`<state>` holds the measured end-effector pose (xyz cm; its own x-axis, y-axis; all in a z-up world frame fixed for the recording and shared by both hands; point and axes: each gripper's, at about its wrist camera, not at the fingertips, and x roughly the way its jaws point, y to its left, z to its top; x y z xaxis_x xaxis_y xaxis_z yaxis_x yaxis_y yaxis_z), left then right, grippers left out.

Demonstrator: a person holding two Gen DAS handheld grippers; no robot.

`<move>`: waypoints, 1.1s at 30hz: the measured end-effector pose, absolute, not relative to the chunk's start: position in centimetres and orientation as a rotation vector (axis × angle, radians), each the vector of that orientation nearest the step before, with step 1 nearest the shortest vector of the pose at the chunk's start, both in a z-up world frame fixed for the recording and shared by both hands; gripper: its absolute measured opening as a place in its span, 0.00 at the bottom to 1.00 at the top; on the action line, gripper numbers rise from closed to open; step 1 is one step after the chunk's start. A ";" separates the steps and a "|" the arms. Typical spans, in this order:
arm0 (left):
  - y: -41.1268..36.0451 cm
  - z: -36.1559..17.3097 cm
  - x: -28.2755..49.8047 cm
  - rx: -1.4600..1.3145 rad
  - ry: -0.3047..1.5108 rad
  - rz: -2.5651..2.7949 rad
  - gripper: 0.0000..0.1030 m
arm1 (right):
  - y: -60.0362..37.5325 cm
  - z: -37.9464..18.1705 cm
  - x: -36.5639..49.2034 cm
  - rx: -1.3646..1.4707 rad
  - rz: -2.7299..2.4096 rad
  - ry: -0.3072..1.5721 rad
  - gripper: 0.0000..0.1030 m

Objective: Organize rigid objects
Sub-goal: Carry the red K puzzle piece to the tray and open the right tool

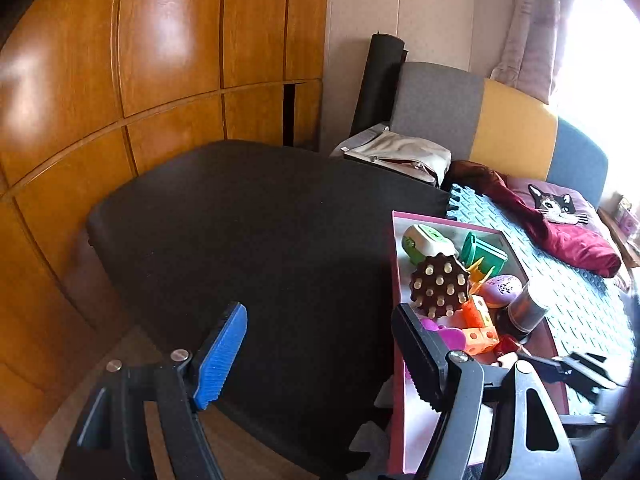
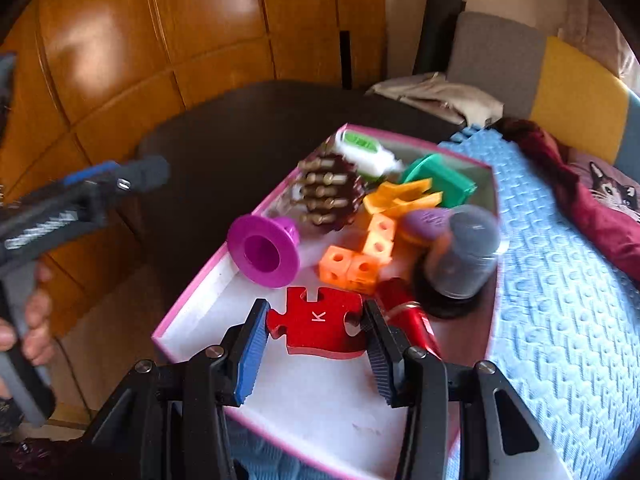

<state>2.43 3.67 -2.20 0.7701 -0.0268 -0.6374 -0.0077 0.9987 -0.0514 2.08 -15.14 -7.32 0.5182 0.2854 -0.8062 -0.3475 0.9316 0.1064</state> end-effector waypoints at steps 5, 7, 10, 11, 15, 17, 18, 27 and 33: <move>3.6 -2.3 2.5 -0.048 0.693 -0.009 0.73 | -14.9 -9.4 3.7 -0.062 0.354 0.997 0.45; 3.5 -2.3 2.4 -0.045 0.694 -0.012 0.73 | -14.9 -9.4 4.0 -0.070 0.336 0.969 0.46; 3.3 -2.3 2.3 -0.042 0.697 -0.018 0.73 | -14.7 -9.5 4.3 -0.084 0.320 0.971 0.45; 3.2 -2.3 2.3 -0.041 0.696 -0.019 0.73 | -14.7 -9.5 4.2 -0.092 0.318 0.968 0.45; 3.1 -2.3 2.2 -0.039 0.696 -0.023 0.73 | -14.7 -9.6 4.0 -0.098 0.310 0.970 0.45; 2.9 -2.2 2.1 -0.034 0.697 -0.025 0.73 | -14.7 -9.6 3.6 -0.090 0.305 0.971 0.45; 2.9 -2.1 2.0 -0.031 0.696 -0.026 0.73 | -14.7 -9.5 3.7 -0.094 0.301 0.973 0.45; 2.4 -2.0 1.7 -0.018 0.693 -0.034 0.73 | -14.7 -9.5 3.5 -0.121 0.278 0.966 0.45; 2.3 -2.1 1.7 -0.015 0.698 -0.031 0.73 | -14.8 -9.4 3.2 -0.122 0.280 0.952 0.45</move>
<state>1.67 2.25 -2.09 0.7657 -0.0339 -0.6423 0.0235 0.9994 -0.0247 3.17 -14.80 -9.45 0.5477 0.1819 -0.8167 -0.2890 0.9571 0.0194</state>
